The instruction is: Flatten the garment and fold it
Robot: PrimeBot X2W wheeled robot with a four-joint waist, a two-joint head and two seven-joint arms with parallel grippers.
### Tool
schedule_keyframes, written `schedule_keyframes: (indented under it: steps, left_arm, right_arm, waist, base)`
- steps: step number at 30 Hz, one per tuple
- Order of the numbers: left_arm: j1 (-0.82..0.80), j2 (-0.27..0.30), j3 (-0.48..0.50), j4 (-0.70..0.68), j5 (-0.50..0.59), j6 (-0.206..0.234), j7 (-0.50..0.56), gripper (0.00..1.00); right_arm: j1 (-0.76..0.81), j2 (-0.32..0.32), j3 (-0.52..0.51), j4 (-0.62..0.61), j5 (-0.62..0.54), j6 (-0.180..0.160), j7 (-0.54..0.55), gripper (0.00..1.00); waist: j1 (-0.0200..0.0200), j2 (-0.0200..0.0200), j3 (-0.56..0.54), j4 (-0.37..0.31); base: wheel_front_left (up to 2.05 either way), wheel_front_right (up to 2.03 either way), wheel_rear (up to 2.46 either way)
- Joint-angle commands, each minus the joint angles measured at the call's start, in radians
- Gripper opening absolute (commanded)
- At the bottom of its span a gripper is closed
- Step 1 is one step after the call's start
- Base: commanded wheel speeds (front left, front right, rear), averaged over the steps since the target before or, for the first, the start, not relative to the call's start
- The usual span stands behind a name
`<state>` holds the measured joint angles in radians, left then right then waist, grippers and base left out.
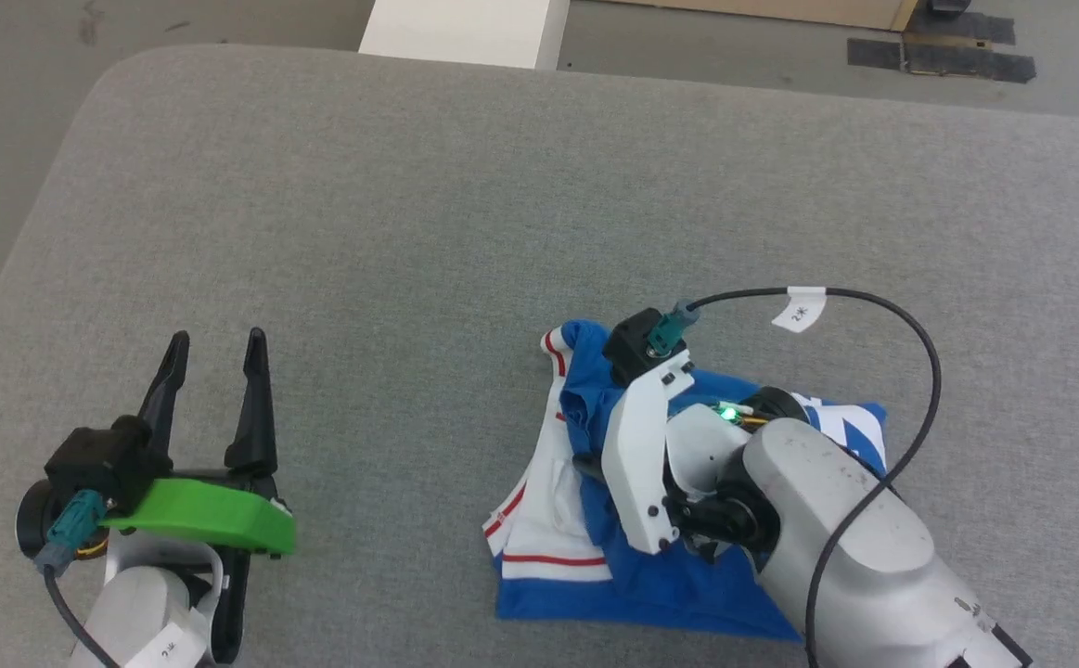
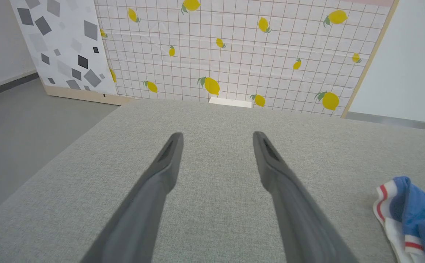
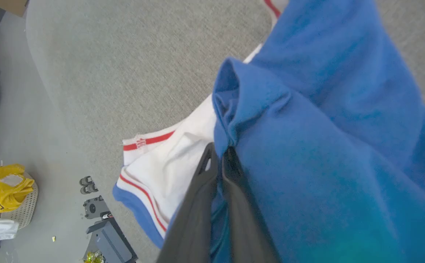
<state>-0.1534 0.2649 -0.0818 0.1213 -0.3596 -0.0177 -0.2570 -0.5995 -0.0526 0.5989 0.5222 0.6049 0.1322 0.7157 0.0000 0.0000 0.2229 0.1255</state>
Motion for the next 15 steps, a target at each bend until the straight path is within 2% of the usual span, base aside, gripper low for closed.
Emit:
schedule_keyframes:
  steps: [1,2,9,12,15]
  left_arm:
    - [-0.019,-0.005,-0.001,0.004,-0.004,-0.007,-0.005,1.0]
    - [-0.021,-0.006,-0.001,0.007,-0.003,-0.008,-0.005,1.0]
    - [-0.013,-0.005,0.011,0.018,0.003,-0.012,-0.005,1.0]
    - [-0.003,-0.001,0.018,0.017,0.006,-0.01,-0.005,1.0]
    - [0.014,0.003,0.027,0.008,0.01,-0.008,-0.005,1.0]
  right_arm:
    - [-0.02,0.002,0.015,0.023,0.014,-0.002,-0.021,0.39]
    - [-0.029,0.002,0.031,0.034,0.023,-0.002,-0.042,1.0]
    - [-0.09,0.002,0.142,-0.032,0.19,-0.002,-0.151,1.0]
    - [-0.126,0.002,0.149,-0.06,0.207,-0.002,-0.206,1.0]
    - [-0.151,0.002,0.104,-0.067,0.176,-0.002,-0.263,1.0]
  waist:
    - [0.0,0.0,0.004,0.005]
    - [0.0,0.0,0.004,0.005]
    - [0.0,0.0,-0.031,-0.025]
    - [0.0,0.0,-0.052,-0.048]
    - [0.0,0.0,-0.076,-0.077]
  base:
    - [0.0,0.0,0.0]
    - [0.0,0.0,0.0]
    - [0.0,0.0,0.0]
    - [0.0,0.0,0.0]
    - [0.0,0.0,0.0]
